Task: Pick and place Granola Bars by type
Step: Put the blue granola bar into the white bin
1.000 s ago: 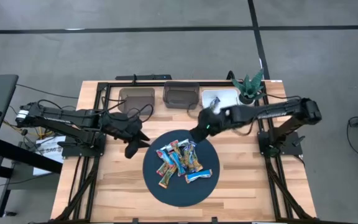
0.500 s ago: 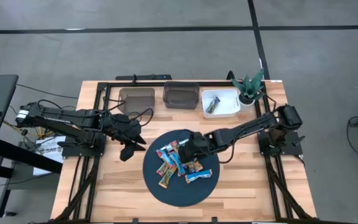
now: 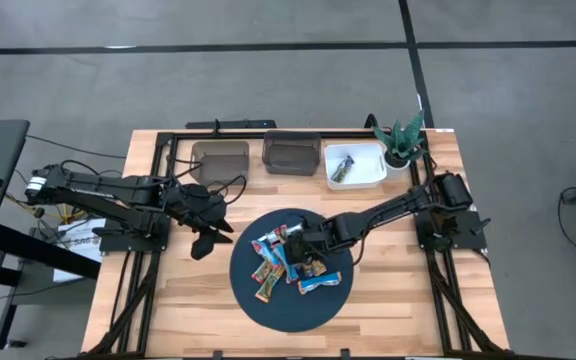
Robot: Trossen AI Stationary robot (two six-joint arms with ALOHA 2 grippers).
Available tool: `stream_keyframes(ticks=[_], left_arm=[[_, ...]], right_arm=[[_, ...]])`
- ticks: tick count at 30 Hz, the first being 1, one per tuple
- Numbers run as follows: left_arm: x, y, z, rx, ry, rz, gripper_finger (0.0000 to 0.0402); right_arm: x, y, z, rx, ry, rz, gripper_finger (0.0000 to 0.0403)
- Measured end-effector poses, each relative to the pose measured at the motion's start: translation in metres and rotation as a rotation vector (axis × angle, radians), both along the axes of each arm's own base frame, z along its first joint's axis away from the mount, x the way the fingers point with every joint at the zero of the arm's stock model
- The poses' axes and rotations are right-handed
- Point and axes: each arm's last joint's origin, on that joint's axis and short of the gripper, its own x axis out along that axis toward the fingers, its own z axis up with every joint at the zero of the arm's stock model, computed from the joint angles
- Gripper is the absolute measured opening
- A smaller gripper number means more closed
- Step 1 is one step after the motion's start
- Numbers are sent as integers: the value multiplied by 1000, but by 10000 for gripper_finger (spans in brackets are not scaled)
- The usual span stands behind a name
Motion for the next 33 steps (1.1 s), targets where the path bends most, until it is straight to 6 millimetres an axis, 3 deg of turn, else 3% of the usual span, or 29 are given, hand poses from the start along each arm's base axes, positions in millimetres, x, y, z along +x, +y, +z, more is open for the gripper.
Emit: stream_keyframes(ticks=[12,22,33], left_arm=[[0,0,0,9,-2,0,146],[0,0,0,10,-2,0,146],[0,0,0,10,-6,1,146]], right_arm=[[4,-21,0,-48,-5,-8,137],[18,-24,-20,-20,-38,23,113],[18,-24,-18,-42,-58,56,6]])
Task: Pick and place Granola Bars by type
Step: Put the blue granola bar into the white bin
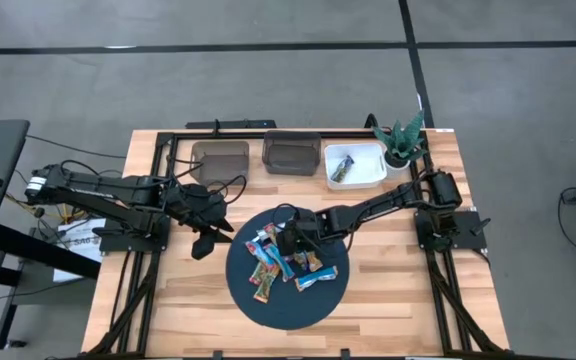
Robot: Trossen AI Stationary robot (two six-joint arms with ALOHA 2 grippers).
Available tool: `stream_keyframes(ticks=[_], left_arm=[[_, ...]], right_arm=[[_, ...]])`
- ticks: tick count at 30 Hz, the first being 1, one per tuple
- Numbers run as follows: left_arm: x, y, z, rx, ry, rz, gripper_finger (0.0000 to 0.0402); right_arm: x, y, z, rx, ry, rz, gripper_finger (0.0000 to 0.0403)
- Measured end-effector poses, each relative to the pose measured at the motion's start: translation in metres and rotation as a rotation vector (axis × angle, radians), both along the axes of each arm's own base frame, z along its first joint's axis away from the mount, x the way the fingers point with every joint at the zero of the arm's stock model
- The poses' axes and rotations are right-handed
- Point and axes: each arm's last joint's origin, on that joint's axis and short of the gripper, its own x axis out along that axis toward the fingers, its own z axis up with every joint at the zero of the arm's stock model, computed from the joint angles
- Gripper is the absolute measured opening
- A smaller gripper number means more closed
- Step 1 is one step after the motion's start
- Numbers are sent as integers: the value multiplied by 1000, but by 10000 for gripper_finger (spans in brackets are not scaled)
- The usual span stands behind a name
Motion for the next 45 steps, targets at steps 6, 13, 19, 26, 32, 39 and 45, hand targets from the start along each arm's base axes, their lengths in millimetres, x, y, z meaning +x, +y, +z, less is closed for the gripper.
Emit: stream_keyframes(ticks=[6,13,19,26,32,39,45], left_arm=[[0,0,0,0,0,0,146],[1,1,0,31,-11,38,146],[4,4,4,89,-68,117,146],[13,8,16,183,-230,235,146],[18,13,26,205,-333,313,146],[19,22,29,199,-363,362,146],[20,26,29,179,-366,389,146]], right_arm=[[0,0,1,2,-5,0,9],[5,-3,21,-47,-26,64,1],[11,-14,49,-173,29,118,1],[7,-45,82,-348,193,181,0],[-17,-94,101,-429,396,207,0],[-64,-157,145,-522,502,152,0],[-106,-190,168,-496,527,114,0]])
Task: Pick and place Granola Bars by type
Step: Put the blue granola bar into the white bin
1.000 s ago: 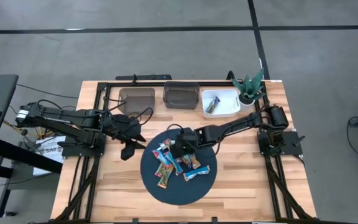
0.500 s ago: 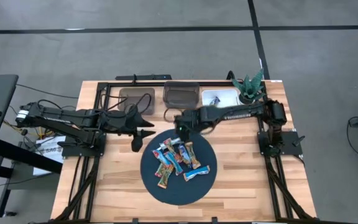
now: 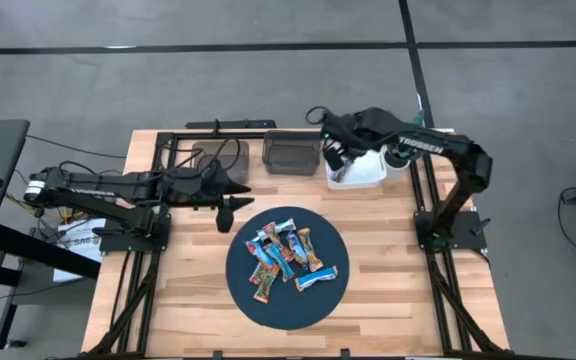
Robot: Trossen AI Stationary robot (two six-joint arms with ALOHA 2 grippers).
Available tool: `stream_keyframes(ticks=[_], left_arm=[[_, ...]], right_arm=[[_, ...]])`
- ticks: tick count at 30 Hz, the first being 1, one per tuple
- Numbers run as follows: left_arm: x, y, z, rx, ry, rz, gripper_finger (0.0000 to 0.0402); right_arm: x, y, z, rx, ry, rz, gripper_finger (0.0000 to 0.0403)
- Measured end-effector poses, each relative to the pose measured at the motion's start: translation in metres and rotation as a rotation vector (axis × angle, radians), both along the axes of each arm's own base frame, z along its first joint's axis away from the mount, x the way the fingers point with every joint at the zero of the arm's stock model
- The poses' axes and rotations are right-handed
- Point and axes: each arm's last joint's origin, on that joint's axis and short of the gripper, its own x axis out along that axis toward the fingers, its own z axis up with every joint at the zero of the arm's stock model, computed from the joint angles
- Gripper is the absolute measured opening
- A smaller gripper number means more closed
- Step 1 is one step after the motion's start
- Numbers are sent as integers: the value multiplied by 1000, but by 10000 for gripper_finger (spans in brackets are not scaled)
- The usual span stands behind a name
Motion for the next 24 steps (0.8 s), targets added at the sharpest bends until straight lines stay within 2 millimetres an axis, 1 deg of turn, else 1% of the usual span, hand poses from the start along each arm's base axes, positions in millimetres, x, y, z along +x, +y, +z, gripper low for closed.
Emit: stream_keyframes(ticks=[3,6,11,15,18,24], left_arm=[[0,2,1,-2,-10,14,146],[1,2,3,4,-35,34,146],[1,4,4,27,-47,95,146],[1,5,4,32,-46,109,146],[1,5,4,32,-46,109,146],[1,5,4,23,-46,112,146]], right_arm=[[-16,-4,-3,45,-2,-17,0],[-26,-3,-13,97,-26,-15,0],[-32,1,-32,103,-52,-11,0],[-30,-1,-37,94,-39,21,4],[-27,-2,-37,79,-55,57,24],[-27,-5,-36,70,-74,51,91]])
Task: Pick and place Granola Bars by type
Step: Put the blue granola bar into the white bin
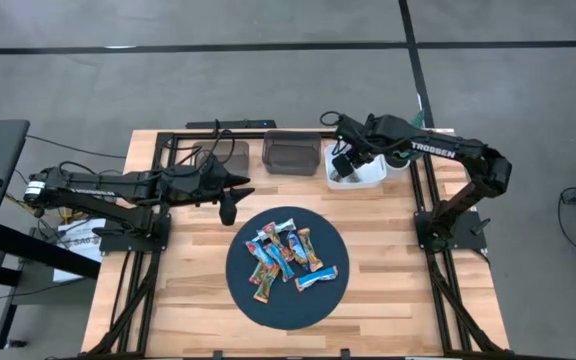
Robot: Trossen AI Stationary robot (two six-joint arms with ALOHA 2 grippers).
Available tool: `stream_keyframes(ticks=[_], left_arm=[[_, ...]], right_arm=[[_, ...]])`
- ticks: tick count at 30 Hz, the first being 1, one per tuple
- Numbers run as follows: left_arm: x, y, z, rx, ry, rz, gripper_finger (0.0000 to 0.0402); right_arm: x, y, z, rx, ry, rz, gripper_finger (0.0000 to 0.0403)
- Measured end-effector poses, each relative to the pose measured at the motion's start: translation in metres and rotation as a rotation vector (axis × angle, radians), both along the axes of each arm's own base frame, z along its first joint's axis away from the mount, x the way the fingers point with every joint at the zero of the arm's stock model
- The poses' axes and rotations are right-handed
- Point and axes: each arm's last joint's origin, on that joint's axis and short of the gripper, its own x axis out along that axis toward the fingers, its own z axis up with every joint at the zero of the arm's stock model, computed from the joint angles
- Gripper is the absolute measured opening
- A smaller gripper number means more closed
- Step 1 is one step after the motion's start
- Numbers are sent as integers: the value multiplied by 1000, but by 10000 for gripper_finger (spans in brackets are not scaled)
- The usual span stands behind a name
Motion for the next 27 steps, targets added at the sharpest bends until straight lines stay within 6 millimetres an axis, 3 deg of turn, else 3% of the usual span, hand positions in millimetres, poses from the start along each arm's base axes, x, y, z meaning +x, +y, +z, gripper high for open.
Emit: stream_keyframes(ticks=[6,11,18,27], left_arm=[[0,-1,0,-19,-1,-38,146],[1,-3,0,-45,0,-108,146],[0,-9,-4,-109,40,-303,146],[-5,-17,-13,-207,149,-439,146]], right_arm=[[3,1,2,25,-62,2,130],[15,22,11,97,-214,76,143],[41,77,16,151,-334,184,148],[63,155,2,264,-361,302,146]])
